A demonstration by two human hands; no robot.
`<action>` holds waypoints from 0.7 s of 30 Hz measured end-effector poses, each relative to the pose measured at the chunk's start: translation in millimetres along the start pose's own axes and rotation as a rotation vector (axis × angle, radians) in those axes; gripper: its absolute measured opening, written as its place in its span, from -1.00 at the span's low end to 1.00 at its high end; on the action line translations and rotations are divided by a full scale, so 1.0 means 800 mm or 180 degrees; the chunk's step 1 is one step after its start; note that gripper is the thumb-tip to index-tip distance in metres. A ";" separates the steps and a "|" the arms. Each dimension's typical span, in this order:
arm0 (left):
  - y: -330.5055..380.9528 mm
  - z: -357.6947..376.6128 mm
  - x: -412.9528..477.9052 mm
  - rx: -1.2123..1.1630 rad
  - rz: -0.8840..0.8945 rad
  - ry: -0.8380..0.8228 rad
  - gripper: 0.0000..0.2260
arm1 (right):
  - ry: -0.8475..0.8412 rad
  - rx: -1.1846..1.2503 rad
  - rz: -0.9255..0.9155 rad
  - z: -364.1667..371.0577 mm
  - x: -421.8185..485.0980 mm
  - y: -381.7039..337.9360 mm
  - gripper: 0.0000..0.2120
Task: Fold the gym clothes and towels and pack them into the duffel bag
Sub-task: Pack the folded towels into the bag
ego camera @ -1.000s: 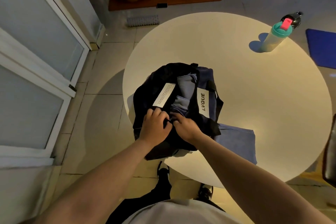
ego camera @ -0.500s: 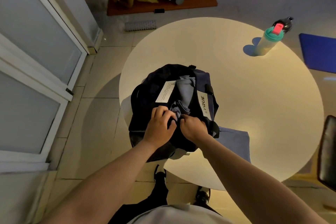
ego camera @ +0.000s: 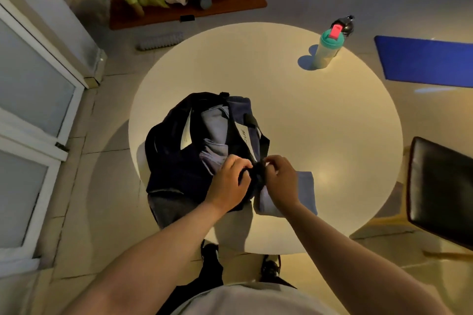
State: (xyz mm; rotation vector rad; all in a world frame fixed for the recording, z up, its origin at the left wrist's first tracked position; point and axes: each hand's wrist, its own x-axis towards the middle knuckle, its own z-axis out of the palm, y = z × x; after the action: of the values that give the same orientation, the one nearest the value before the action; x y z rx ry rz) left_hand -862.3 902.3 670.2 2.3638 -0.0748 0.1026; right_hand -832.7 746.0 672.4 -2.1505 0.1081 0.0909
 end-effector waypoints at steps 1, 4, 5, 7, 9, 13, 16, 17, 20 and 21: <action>0.013 0.012 0.000 -0.0217 -0.0006 -0.0183 -0.87 | -0.0075 -0.0095 0.0295 -0.007 0.002 0.013 -0.79; 0.045 0.061 0.006 -0.0734 -0.0751 -0.0696 -0.80 | -0.0464 -0.0396 0.0900 -0.027 0.010 0.053 -0.75; 0.049 0.079 0.008 -0.0714 -0.1109 -0.0922 -0.75 | -0.0579 -0.0458 0.1033 -0.036 0.010 0.063 -0.74; 0.052 0.112 0.010 -0.0510 -0.1612 -0.1420 -0.61 | -0.0850 -0.0768 0.1333 -0.051 0.009 0.085 -0.68; 0.052 0.138 0.009 -0.0370 -0.1888 -0.1691 -0.49 | -0.1130 -0.1090 0.1660 -0.060 0.009 0.113 -0.58; 0.065 0.169 0.014 -0.0102 -0.2074 -0.1937 -0.40 | -0.1574 -0.0111 0.2353 -0.065 0.004 0.164 -0.48; 0.076 0.182 0.019 0.0260 -0.2155 -0.1949 -0.37 | -0.1378 0.0021 0.2337 -0.064 -0.001 0.187 -0.70; 0.076 0.186 0.019 0.0238 -0.2210 -0.1900 -0.37 | -0.1294 0.0050 0.2290 -0.067 -0.003 0.186 -0.71; 0.071 0.192 0.015 -0.0159 -0.2378 -0.1588 -0.37 | -0.0917 0.0484 0.2185 -0.079 -0.008 0.174 -0.65; 0.069 0.192 0.013 -0.0274 -0.2368 -0.1514 -0.37 | -0.0837 0.0568 0.2099 -0.086 -0.011 0.164 -0.61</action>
State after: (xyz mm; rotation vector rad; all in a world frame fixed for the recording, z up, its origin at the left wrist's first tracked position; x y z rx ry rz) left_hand -848.4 755.0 600.3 2.1356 0.5541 -0.7982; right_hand -854.4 617.3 602.4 -1.8289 0.6420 0.7131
